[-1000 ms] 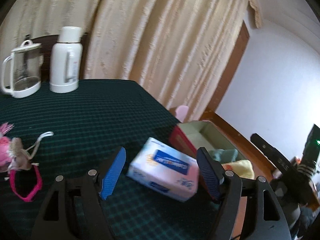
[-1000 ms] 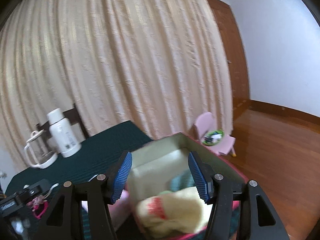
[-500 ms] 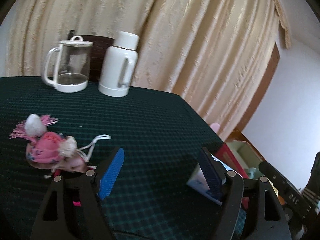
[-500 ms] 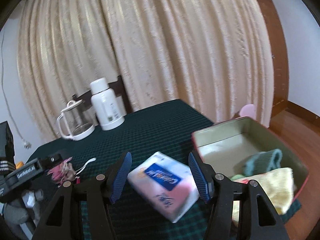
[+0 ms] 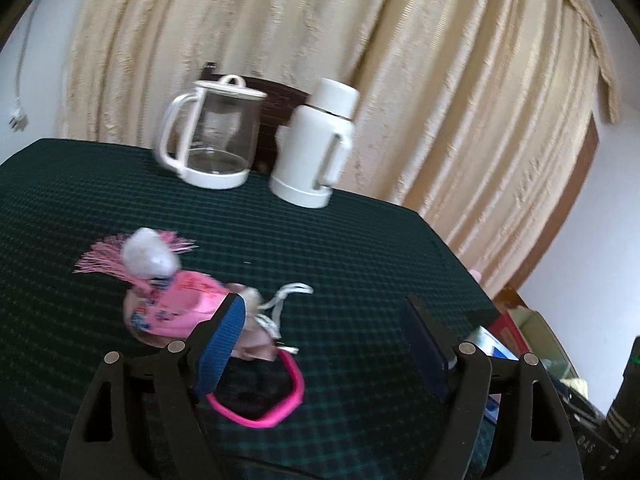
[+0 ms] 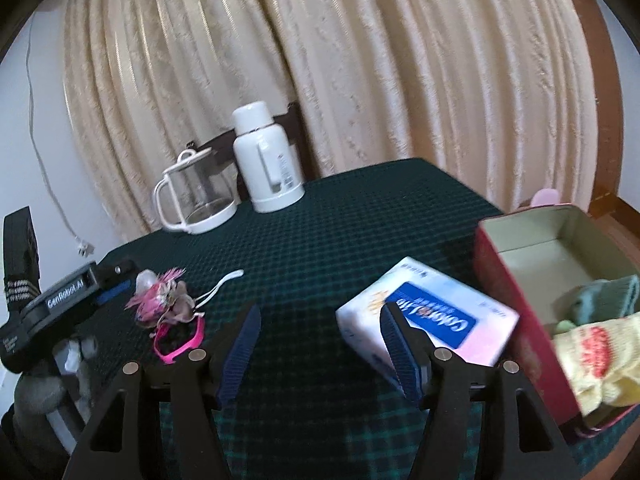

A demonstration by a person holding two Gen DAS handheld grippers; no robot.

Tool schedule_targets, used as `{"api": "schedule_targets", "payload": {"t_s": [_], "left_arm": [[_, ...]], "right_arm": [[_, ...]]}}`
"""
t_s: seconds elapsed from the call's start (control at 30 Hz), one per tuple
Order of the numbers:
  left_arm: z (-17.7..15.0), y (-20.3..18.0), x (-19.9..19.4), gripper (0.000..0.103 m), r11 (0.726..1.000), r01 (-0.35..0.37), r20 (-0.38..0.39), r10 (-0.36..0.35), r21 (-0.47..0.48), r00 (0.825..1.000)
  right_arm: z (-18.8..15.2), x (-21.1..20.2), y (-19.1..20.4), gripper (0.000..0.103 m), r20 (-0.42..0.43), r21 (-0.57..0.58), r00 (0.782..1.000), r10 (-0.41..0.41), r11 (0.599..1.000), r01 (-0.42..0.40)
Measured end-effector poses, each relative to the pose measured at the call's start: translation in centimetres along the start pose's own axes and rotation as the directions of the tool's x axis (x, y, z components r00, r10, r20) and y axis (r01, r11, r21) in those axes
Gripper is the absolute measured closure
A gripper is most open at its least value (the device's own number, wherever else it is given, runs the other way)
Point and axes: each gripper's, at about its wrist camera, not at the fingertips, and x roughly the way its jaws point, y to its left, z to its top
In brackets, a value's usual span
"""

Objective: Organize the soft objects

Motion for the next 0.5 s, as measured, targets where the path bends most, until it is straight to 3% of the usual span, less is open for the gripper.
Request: {"api": "schedule_targets", "payload": {"t_s": [0.5], "left_arm": [[1.2,7.3,0.9,0.023,0.98,-0.188,-0.008,0.188,-0.061,0.982]], "right_arm": [[-0.7,2.4,3.3,0.037,-0.069,-0.047,0.997,0.046,0.998,-0.049]]}}
